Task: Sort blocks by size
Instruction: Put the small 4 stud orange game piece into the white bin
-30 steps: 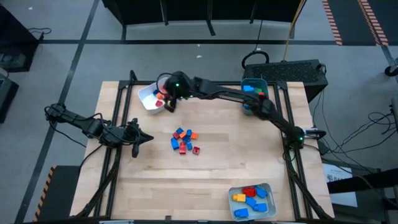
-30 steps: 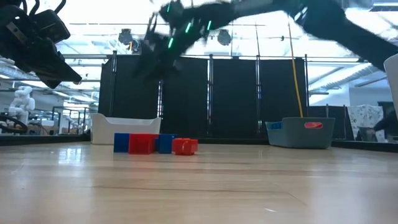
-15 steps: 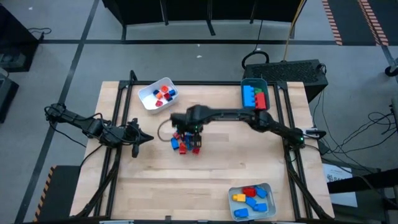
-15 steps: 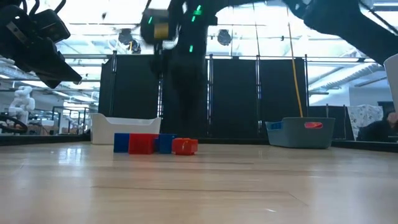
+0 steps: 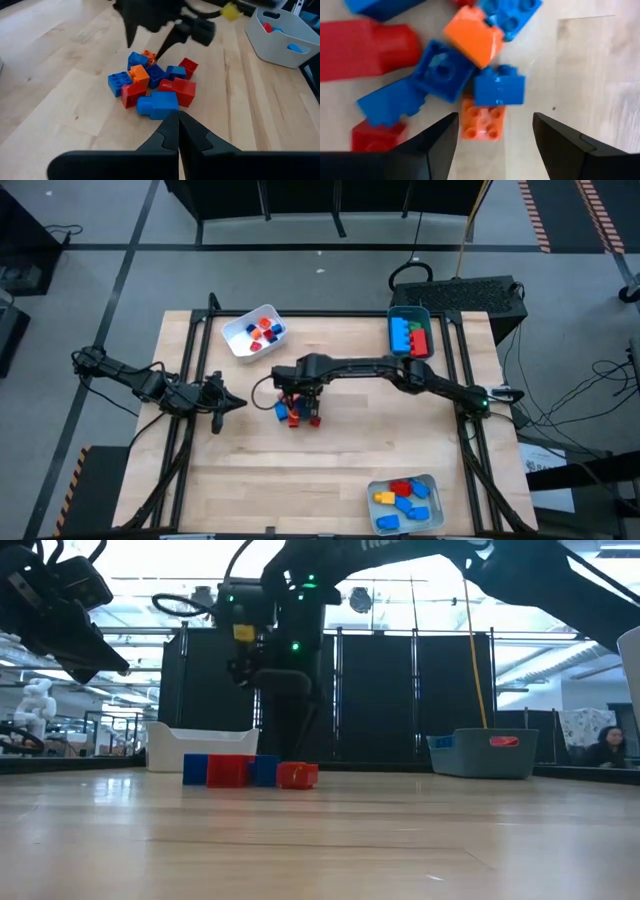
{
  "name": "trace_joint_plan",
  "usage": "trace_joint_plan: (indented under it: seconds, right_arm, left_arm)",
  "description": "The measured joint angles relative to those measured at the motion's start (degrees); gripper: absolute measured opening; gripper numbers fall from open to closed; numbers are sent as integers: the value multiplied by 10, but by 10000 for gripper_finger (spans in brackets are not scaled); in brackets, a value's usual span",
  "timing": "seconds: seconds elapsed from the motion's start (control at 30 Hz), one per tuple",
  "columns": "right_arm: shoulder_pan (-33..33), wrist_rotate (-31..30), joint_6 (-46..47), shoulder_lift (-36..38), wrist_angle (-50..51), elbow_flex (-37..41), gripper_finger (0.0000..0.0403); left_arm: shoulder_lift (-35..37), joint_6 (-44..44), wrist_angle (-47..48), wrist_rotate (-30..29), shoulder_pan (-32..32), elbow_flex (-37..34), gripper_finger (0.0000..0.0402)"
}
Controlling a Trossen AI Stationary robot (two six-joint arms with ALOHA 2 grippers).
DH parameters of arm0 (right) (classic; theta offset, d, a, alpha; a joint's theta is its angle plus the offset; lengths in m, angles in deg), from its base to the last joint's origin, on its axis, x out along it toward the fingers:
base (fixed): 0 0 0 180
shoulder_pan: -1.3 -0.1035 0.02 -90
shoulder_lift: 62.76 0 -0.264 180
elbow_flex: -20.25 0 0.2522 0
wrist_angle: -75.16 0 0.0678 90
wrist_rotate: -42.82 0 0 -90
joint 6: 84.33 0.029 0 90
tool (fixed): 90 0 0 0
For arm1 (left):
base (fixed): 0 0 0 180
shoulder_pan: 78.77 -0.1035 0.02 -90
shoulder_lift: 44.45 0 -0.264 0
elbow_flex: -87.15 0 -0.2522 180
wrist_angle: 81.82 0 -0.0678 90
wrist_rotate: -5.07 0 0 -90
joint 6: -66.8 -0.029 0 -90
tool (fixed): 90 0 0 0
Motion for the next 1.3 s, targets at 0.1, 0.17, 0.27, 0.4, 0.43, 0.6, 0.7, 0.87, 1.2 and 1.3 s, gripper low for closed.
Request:
trace_joint_plan:
  seconds: [0.1, 0.17, 0.27, 0.4, 0.43, 0.6, 0.7, 0.87, 1.2, 1.3]
  right_arm:
    - [5, 3, 7, -2, -15, 0, 238]
    - [6, 3, 9, -1, -18, 0, 238]
    - [1, 5, 6, -1, -3, 0, 238]
    - [-2, 7, 9, -1, 1, 17, 238]
    - [-1, 7, 9, -1, 1, 22, 238]
    - [1, 7, 18, 1, -54, 69, 237]
    - [3, 7, 23, 4, -71, 87, 224]
    - [2, 10, 24, 4, -77, 96, 147]
    - [2, 7, 13, 13, -83, 98, 110]
    - [3, -14, 6, 25, -96, 101, 110]
  left_arm:
    - [0, 0, 0, 2, 0, 0, 2]
    - [0, 0, 0, 2, 0, 0, 2]
    - [0, 0, 2, 2, 0, 0, 2]
    - [0, 0, 2, 2, 0, 0, 2]
    - [0, 0, 2, 2, 0, 0, 2]
    - [0, 0, 2, 2, 0, 0, 2]
    - [0, 0, 2, 2, 0, 0, 2]
    - [0, 0, 2, 2, 0, 0, 2]
    - [0, 0, -6, -1, 0, 0, 2]
    - [0, -1, -16, -19, 0, 0, 2]
